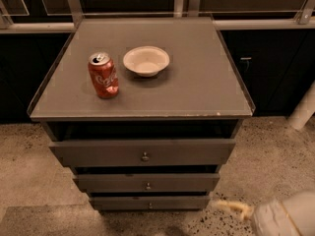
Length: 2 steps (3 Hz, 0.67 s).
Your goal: Open bottom drawer
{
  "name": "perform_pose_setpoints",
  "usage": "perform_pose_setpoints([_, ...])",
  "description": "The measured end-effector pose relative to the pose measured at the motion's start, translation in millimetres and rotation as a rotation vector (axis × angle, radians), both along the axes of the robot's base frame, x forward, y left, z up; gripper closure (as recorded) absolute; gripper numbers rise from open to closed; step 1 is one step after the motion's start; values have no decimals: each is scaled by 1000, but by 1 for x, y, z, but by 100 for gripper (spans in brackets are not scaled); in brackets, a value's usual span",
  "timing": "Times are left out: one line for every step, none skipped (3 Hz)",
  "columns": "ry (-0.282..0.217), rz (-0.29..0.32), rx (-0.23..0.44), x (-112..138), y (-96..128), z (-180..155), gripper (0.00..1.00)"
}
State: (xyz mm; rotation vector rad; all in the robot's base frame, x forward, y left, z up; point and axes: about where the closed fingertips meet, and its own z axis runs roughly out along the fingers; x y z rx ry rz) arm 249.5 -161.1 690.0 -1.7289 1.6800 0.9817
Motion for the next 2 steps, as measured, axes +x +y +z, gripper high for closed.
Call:
perform_pose_setpoints([85,46,58,-33,12,-32,0])
perform_pose_setpoints([86,44,57,-32,12,-32,0])
